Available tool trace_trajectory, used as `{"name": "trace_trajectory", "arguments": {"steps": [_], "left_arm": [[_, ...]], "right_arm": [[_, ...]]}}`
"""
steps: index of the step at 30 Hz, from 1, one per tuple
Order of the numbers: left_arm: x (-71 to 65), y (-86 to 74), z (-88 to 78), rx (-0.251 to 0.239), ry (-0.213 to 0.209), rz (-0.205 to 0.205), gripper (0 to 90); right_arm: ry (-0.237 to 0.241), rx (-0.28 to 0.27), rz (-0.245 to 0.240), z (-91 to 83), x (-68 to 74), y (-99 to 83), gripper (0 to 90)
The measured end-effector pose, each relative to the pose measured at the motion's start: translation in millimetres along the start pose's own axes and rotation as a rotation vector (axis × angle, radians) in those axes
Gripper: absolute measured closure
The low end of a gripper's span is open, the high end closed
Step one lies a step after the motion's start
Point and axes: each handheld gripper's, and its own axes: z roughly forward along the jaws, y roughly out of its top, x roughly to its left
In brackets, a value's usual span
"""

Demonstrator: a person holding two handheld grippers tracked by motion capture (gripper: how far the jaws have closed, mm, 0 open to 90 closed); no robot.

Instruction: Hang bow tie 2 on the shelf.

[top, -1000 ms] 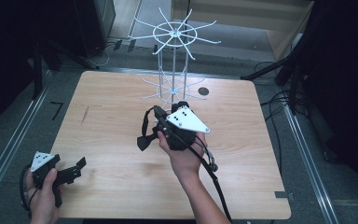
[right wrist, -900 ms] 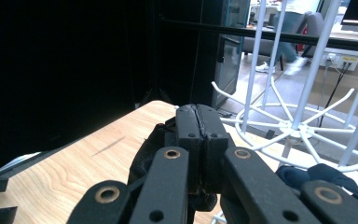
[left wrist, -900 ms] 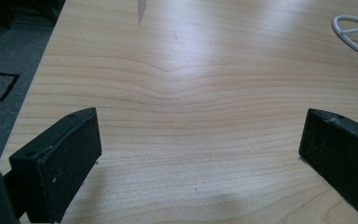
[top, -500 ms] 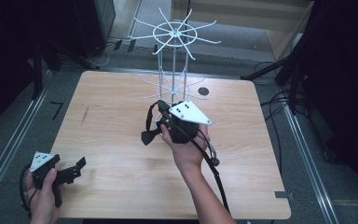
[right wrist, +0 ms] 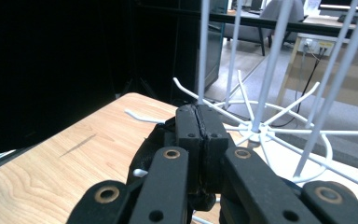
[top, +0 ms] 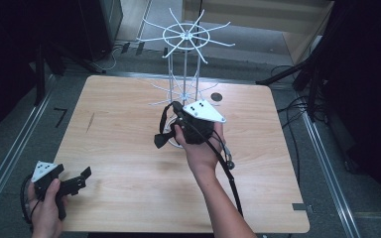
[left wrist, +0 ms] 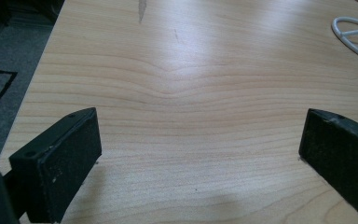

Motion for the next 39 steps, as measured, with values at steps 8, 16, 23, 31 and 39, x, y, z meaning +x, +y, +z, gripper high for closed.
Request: {"name": "trace_trajectory", "arguments": {"steps": [8, 16, 23, 31, 39], "left_arm": [[-0.2, 0.0, 0.1, -0.002, 0.002, 0.002, 0.0], [-0.1, 0.1, 0.1, 0.0, 0.001, 0.002, 0.0], [-0.5, 0.1, 0.1, -0.001, 0.003, 0.007, 0.0], [-1.4, -0.2, 0.1, -0.003, 0.007, 0.006, 0.0], [-1.7, -0.1, 0.0, 0.001, 0.009, 0.012, 0.0]], "right_arm": [[-0.031, 0.032, 0.007, 7.5, -5.3, -2.9, 90.0], [-0.053, 0.041, -0.001, 10.7, -7.9, -9.1, 89.9], [-0.068, 0.032, -0.011, 8.5, -8.1, -17.0, 89.5], [-0.089, 0.014, -0.031, 2.9, -5.5, -27.9, 88.9], [-0.084, 0.0, -0.037, -3.7, -4.9, -37.0, 87.7]]}}
